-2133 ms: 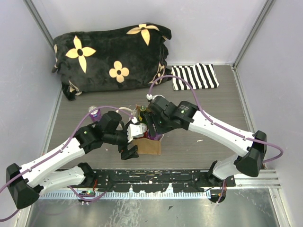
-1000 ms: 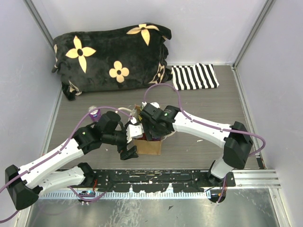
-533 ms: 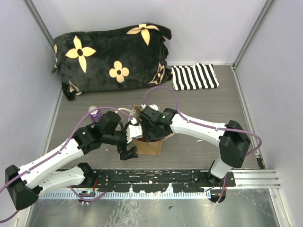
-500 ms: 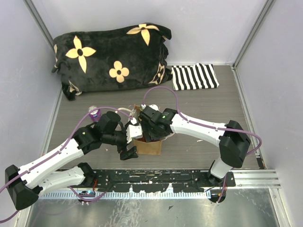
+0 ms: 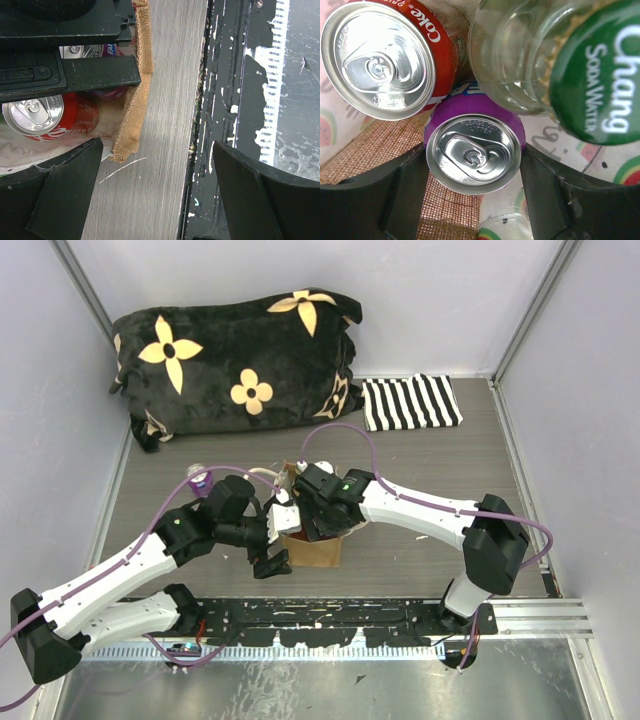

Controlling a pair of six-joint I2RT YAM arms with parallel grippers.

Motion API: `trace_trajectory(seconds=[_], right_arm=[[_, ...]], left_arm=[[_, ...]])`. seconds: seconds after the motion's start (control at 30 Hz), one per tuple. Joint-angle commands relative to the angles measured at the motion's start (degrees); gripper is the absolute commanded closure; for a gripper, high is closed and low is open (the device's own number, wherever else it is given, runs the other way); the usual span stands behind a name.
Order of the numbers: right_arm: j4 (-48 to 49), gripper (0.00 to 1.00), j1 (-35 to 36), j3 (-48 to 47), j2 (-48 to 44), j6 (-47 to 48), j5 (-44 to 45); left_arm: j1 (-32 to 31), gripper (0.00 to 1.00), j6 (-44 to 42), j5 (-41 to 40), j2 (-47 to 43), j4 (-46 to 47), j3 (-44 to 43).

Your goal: Place the beverage into the canvas bag

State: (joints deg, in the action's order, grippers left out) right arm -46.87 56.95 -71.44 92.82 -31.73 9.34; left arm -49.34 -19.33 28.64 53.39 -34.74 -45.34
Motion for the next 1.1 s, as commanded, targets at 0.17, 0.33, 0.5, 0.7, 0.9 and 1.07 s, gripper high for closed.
trace_trajectory(seconds=[0.17,0.33,0.5,0.7,0.9,1.07], right_arm=[[-3.22,0.25,0.15,-1.84,-2.41,0.82,1.35],[-3.71,0.23,0.13,-2.74,-2.84,0.88,1.48],[-5.28,0.22,0.11,-5.13,-3.72,1.02,2.54],[-6.54,0.22,0.16,-7.39,-4.75,1.19,4.53],[-7.00,0.22,0.12,-9.92,-5.96,1.14,4.72],[-6.99,0.22,0.10,-15.25,-6.93,1.18,6.90]], left_arm=[[-0.23,0.02,-0.11,0.80,-0.56,-1.73,-0.03],[-0.24,0.02,-0.12,0.73,-0.63,-1.79,0.08],[-0.23,0.02,-0.14,0.62,-0.66,-1.70,0.13],[-0.23,0.02,0.05,0.54,-0.77,-1.50,-0.01],[-0.20,0.02,0.40,-0.67,-1.30,-1.58,-0.44],[1.61,0.02,1.99,-5.63,-2.61,-1.42,-4.52]])
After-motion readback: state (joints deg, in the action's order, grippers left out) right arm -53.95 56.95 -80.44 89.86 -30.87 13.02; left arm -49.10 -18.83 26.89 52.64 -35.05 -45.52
